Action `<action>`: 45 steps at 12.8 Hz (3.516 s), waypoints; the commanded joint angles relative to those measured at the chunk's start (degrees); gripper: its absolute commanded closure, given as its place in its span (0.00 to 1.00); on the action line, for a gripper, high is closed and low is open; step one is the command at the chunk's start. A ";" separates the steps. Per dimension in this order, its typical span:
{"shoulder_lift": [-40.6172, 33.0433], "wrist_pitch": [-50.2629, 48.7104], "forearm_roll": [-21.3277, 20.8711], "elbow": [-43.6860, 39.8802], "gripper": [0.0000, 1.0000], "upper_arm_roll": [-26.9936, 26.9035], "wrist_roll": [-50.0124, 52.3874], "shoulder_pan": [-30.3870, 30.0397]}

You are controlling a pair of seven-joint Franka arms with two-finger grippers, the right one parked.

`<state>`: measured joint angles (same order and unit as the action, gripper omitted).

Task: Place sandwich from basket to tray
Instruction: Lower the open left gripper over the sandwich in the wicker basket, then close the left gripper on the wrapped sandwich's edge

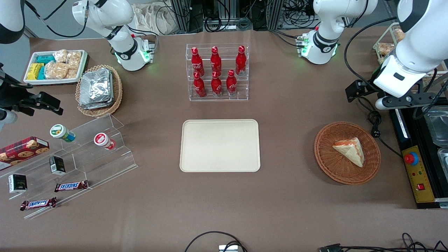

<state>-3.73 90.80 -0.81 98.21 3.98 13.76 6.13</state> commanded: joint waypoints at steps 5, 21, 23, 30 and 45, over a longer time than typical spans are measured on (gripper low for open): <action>0.82 4.62 -2.78 1.27 0.00 -0.89 -1.27 -0.85; 10.93 23.34 -3.58 12.09 0.00 -9.77 25.80 -0.85; 12.08 31.23 -2.97 16.90 0.00 -11.61 26.14 -0.85; 19.11 43.49 0.09 19.83 0.00 -11.80 30.54 -0.68; 24.91 45.34 4.60 20.01 0.44 -12.07 30.37 -0.50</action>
<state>20.47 135.69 3.97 118.83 -7.84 44.41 5.44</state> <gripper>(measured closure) 0.251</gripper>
